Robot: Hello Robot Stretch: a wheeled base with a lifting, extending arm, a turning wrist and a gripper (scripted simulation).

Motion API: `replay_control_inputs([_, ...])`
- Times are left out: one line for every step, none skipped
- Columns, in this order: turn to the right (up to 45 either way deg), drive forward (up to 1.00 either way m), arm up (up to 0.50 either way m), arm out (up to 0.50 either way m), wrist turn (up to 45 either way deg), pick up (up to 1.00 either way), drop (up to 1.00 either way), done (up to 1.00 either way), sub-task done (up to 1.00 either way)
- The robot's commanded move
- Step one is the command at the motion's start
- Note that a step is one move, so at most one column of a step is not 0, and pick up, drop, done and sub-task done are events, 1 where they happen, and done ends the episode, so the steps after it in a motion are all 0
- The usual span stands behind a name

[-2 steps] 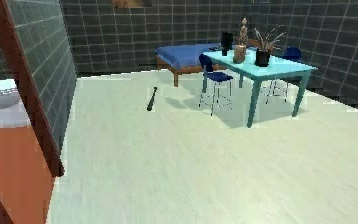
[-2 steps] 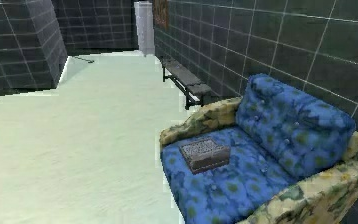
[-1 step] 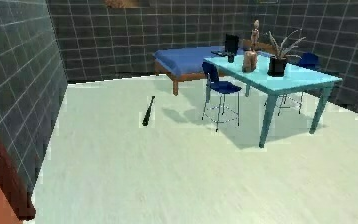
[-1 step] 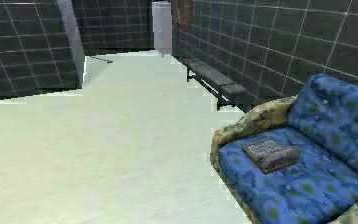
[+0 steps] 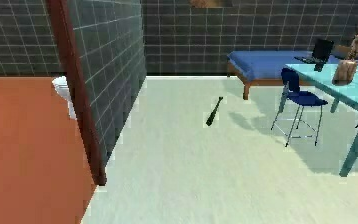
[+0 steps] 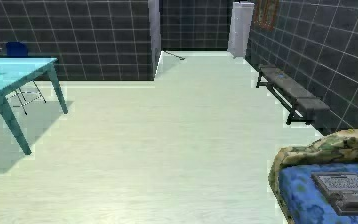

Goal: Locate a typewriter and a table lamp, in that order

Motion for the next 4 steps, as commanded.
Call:
replay_control_inputs([0.0,0.7,0.0,0.0,0.0,0.0,0.0,0.0,0.0])
replay_control_inputs([-45.0,0.0,0.0,0.0,0.0,0.0,0.0,0.0,0.0])
replay_control_inputs([-3.0,0.0,0.0,0.0,0.0,0.0,0.0,0.0,0.0])
replay_control_inputs([0.0,0.15,0.0,0.0,0.0,0.0,0.0,0.0,0.0])
